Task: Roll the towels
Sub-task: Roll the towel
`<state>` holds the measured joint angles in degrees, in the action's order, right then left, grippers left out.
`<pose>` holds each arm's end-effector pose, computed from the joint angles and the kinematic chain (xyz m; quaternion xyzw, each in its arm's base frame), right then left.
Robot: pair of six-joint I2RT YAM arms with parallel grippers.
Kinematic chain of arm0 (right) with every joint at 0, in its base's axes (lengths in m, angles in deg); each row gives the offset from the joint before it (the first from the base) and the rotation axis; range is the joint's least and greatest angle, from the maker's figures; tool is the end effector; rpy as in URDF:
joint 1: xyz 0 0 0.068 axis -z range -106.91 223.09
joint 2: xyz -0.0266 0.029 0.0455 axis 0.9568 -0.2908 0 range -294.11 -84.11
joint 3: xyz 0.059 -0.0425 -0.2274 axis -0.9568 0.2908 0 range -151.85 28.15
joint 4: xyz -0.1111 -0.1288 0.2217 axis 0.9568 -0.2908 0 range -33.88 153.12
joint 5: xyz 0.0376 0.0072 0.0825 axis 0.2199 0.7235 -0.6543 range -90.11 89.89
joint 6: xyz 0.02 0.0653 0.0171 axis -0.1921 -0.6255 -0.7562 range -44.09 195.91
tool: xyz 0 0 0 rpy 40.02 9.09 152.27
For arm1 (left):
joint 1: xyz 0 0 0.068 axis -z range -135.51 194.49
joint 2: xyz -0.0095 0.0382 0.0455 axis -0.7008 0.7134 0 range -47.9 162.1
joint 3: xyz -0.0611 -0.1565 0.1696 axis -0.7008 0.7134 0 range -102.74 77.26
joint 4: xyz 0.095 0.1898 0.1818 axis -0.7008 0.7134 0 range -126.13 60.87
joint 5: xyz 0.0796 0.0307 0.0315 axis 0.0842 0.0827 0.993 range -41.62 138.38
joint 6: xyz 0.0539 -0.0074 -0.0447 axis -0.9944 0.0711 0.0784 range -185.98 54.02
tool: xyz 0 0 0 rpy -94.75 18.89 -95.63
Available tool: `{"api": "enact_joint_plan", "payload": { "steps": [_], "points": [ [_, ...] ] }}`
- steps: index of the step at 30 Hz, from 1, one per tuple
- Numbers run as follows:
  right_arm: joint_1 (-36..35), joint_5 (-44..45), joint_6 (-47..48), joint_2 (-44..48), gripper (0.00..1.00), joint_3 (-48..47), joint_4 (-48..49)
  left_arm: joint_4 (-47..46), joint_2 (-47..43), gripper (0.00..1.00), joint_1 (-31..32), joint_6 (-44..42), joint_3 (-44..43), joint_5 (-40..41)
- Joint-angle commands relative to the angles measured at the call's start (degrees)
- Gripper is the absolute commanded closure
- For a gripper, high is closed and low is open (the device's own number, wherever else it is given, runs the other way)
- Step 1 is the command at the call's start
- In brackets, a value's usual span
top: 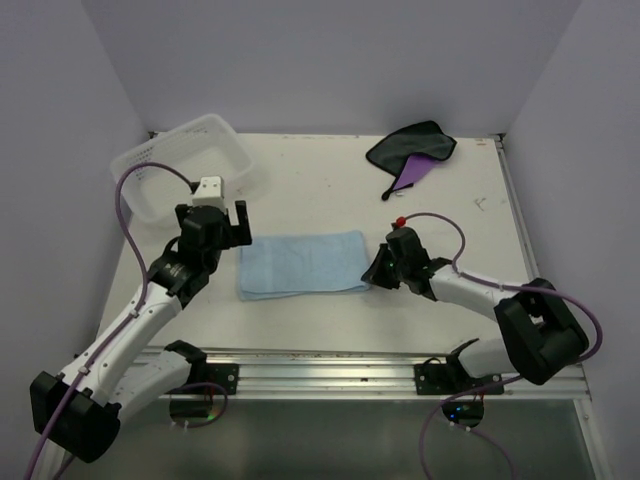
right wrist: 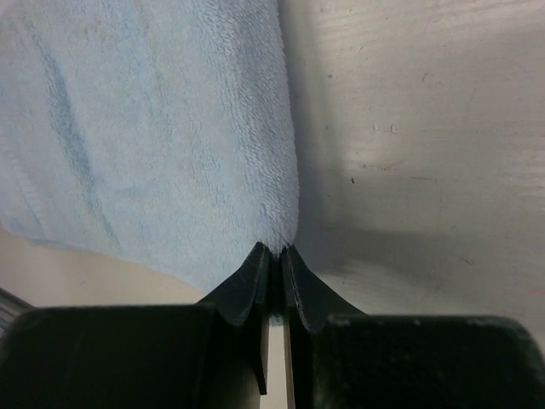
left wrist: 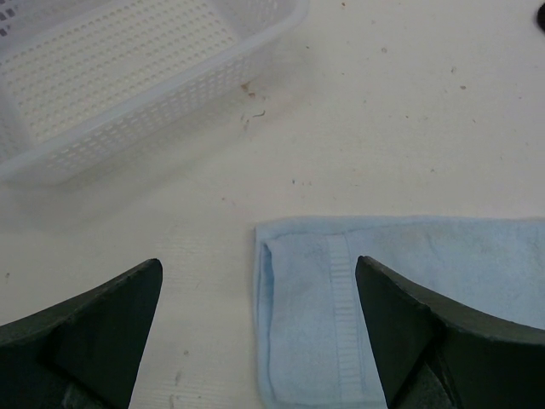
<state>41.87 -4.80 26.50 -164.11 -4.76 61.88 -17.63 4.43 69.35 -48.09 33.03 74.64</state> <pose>0.2469 0.1552 0.0879 0.1331 0.9244 0.2590 0.2462 0.2491 -0.0872 0.2604 -0.0687 0.8343 -0.0065 0.5469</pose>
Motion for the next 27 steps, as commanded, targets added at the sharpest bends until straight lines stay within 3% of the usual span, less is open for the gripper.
{"api": "enact_joint_plan", "payload": {
  "steps": [1,8,12,13,18,21,24,25,27],
  "points": [
    [-0.2,3.3,2.5,4.4,0.94,0.3,-4.0,-1.4,1.5,0.00,-0.3,0.4,-2.6,-6.8],
    [-0.2,6.5,4.1,9.9,0.97,3.1,-8.4,-3.4,2.9,0.01,0.7,7.5,-5.3,-21.9],
    [-0.2,8.6,4.1,12.6,0.99,5.0,-9.4,-12.9,5.6,0.00,4.0,15.2,-0.7,-29.3],
    [-0.2,8.8,4.3,13.0,0.99,5.3,-9.8,-15.6,6.5,0.05,5.3,16.2,2.0,-33.0],
    [-0.2,9.9,5.1,15.5,0.99,6.4,-12.2,-24.6,13.1,0.13,11.7,18.6,3.1,-30.4],
    [-0.3,10.1,4.8,16.5,0.99,7.2,-12.7,-29.3,17.4,0.27,15.6,19.1,2.2,-30.0],
    [-0.3,10.2,4.6,17.1,1.00,7.5,-12.8,-32.4,23.7,0.56,16.8,19.6,0.2,-32.5],
    [-0.3,10.3,4.6,17.2,1.00,7.5,-13.1,-33.4,25.2,0.70,17.1,19.9,-0.2,-32.9],
    [-0.3,10.6,4.8,17.5,1.00,7.6,-13.4,-36.1,29.7,0.80,17.8,20.5,-2.1,-33.9]
  ]
}}
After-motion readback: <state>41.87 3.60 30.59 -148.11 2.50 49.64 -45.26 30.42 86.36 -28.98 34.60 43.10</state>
